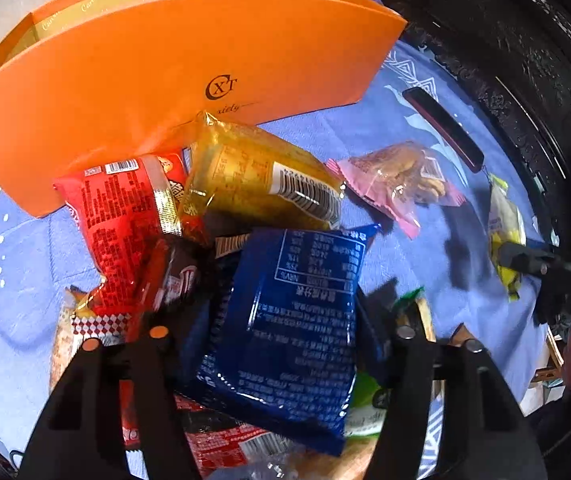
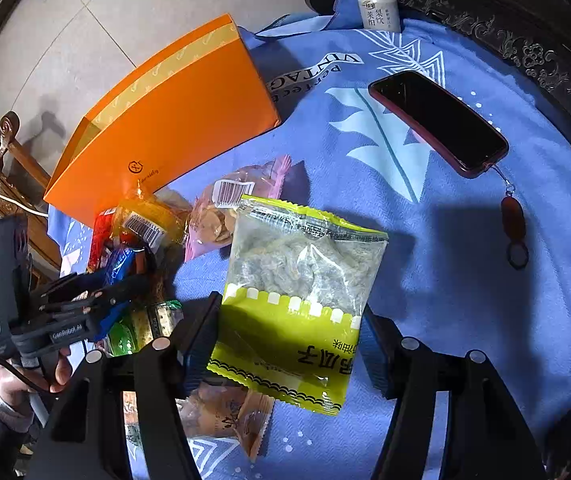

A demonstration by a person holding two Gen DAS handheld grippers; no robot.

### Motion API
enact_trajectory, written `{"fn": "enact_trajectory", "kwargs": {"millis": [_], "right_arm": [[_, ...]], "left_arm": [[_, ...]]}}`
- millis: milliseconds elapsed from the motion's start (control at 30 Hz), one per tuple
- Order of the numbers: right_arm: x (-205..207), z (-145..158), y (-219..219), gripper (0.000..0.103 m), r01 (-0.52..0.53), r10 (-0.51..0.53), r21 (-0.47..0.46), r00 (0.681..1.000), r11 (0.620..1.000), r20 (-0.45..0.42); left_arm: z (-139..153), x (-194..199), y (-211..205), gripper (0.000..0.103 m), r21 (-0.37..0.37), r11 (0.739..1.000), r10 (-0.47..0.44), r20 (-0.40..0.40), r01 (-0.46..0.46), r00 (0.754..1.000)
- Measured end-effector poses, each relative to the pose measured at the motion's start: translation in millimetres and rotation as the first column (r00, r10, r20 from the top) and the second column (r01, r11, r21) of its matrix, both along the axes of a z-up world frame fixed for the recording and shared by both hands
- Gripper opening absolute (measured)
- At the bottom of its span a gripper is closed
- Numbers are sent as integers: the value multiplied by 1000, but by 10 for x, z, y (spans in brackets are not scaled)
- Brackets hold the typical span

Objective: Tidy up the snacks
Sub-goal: 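Lift both bags over the orange box and open both tools to drop them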

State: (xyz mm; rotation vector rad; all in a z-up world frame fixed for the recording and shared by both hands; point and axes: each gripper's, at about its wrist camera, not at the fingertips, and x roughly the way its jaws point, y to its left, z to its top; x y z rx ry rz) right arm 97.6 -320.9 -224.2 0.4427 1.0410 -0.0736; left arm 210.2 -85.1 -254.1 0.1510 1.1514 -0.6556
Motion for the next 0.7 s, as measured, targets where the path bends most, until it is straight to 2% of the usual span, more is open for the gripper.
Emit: {"fn": "enact_trajectory", "kwargs": {"millis": [300,500,700], "right_arm": [[-9,107,38,64,-8,8,-9,999,1000,33],[-17,216,76,64,-21,22,-24,998,999,66],[-18,359,126,64,-43,47,-38,993,998,106]], "left_arm": [[221,-197,170,58,-53,997,65,33,-63,997],[505,-321,344,58,-81,992,101,88,-94,991],[847,-395,535,58,-114,983,159,157,-142,975]]}}
